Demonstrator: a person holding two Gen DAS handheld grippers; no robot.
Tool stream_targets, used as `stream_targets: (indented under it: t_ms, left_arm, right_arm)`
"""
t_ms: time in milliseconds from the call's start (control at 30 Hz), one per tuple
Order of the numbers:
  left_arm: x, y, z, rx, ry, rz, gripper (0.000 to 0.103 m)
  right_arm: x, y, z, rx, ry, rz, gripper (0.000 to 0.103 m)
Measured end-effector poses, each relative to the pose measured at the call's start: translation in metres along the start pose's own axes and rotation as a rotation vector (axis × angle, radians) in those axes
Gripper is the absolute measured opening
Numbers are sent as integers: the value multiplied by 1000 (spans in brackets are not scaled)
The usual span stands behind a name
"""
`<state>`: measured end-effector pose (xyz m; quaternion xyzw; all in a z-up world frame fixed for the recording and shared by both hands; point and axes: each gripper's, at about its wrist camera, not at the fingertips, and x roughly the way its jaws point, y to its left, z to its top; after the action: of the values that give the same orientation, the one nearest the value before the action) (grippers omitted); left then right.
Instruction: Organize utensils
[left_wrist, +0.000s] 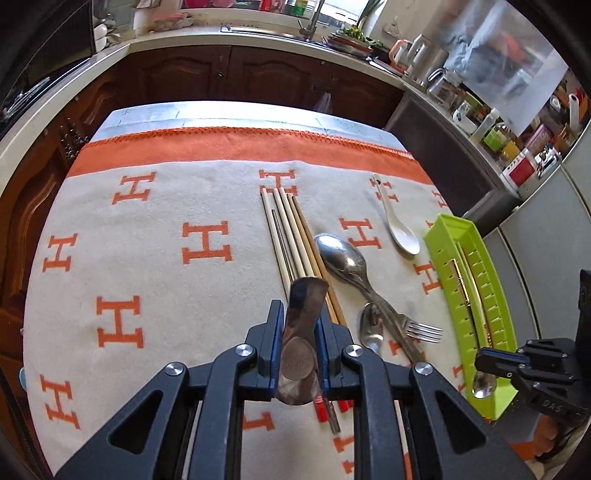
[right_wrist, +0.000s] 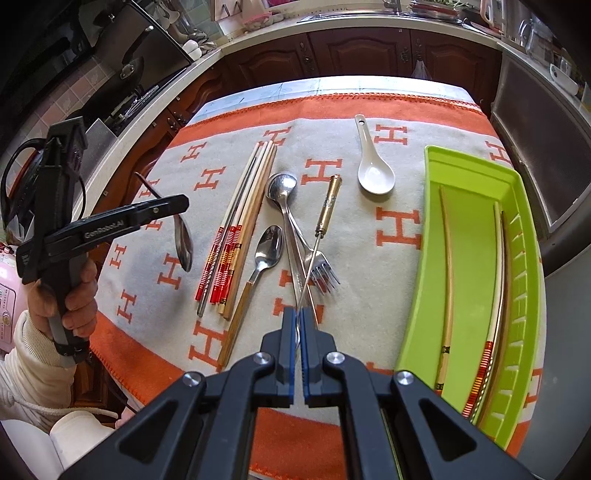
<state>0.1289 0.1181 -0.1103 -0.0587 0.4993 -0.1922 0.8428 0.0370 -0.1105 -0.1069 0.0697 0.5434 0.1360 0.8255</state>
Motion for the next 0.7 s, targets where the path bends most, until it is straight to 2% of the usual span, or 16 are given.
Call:
stream_targets:
  t_ms: [133, 267, 533, 700]
  left_arm:
    - [-14, -10, -1, -6, 0, 3, 13]
    - [-26, -35, -1, 38, 7, -13, 13]
    - [-35, -122, 3, 157, 43, -135, 13]
    - [-23, -183, 4, 222, 90, -225, 14]
  right_arm:
    - [-7, -2, -4, 5, -16, 6, 2]
    - [-19, -6, -8, 21, -48, 9, 2]
    - [-47, -37, -22, 84, -116, -21, 2]
    - [-58, -64, -37, 124, -132, -84, 2]
